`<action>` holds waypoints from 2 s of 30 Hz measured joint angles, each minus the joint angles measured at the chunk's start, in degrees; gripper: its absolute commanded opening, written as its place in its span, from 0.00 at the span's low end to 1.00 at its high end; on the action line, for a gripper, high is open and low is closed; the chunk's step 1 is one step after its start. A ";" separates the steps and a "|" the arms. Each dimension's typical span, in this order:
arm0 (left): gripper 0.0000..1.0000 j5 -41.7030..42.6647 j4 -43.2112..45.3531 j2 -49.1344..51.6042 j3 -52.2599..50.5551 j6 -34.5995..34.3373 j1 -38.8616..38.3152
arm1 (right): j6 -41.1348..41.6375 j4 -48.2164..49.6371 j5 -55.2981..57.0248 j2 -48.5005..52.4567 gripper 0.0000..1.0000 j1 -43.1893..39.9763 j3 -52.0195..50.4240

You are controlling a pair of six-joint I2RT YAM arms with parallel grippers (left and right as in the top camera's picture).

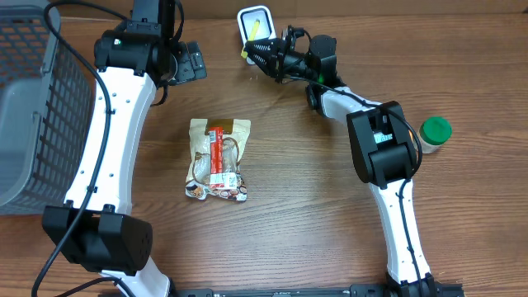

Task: Scan the item barcode

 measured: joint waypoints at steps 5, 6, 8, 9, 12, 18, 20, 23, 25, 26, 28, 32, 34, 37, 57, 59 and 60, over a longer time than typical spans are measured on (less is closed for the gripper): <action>1.00 0.00 0.00 0.00 0.00 0.00 0.00 | -0.11 8.44 -3.74 0.00 0.03 -0.57 0.13; 1.00 0.00 0.00 0.00 0.00 0.00 0.00 | -0.33 8.52 -4.90 0.00 0.04 -0.85 0.22; 1.00 0.00 0.00 0.00 0.00 0.00 -0.02 | -1.40 6.08 -7.72 0.00 0.03 -1.68 0.39; 1.00 0.00 0.00 0.00 0.00 0.00 -0.02 | -2.38 4.92 -8.90 0.00 0.03 -2.05 0.39; 1.00 0.00 0.00 0.00 0.00 0.00 0.00 | -6.01 3.63 -12.13 0.02 0.03 -3.08 0.39; 1.00 0.00 0.00 0.00 0.00 0.00 -0.02 | -13.35 0.59 -17.55 0.02 0.03 -3.63 0.42; 1.00 0.00 0.02 0.00 0.00 0.00 0.00 | -14.99 -1.62 -18.69 0.02 0.03 -3.61 0.42; 1.00 0.00 0.00 0.00 0.00 0.00 -0.02 | -17.44 -4.74 -19.67 0.07 0.04 -3.58 0.42; 1.00 0.00 0.00 0.00 0.00 0.00 -0.02 | -18.86 -4.98 -20.20 0.07 0.04 -3.58 0.42; 1.00 0.00 0.00 0.00 0.00 0.00 0.00 | -19.45 -4.96 -20.57 0.07 0.03 -3.58 0.42; 1.00 0.00 0.00 0.00 0.00 0.00 0.00 | -19.63 -4.98 -21.03 0.07 0.03 -3.56 0.42; 1.00 0.00 0.00 0.00 0.00 0.00 0.00 | -13.42 -4.44 -20.98 0.07 0.03 -3.58 0.42; 1.00 0.00 0.00 0.00 0.00 0.00 0.00 | -6.73 -2.69 -20.17 0.07 0.03 -3.58 0.42; 1.00 0.00 0.00 0.00 0.00 0.00 0.00 | 4.33 8.92 -17.11 0.39 0.03 -3.56 0.42; 1.00 0.00 0.00 0.00 0.00 0.00 0.00 | 22.18 18.80 15.52 0.39 0.03 -0.04 0.59; 1.00 0.00 0.00 0.00 0.00 0.00 0.00 | 22.21 12.50 17.62 0.35 0.04 -0.04 0.81; 1.00 0.00 0.00 0.00 0.00 0.00 -0.02 | 22.21 8.74 18.03 0.37 0.03 -0.04 0.81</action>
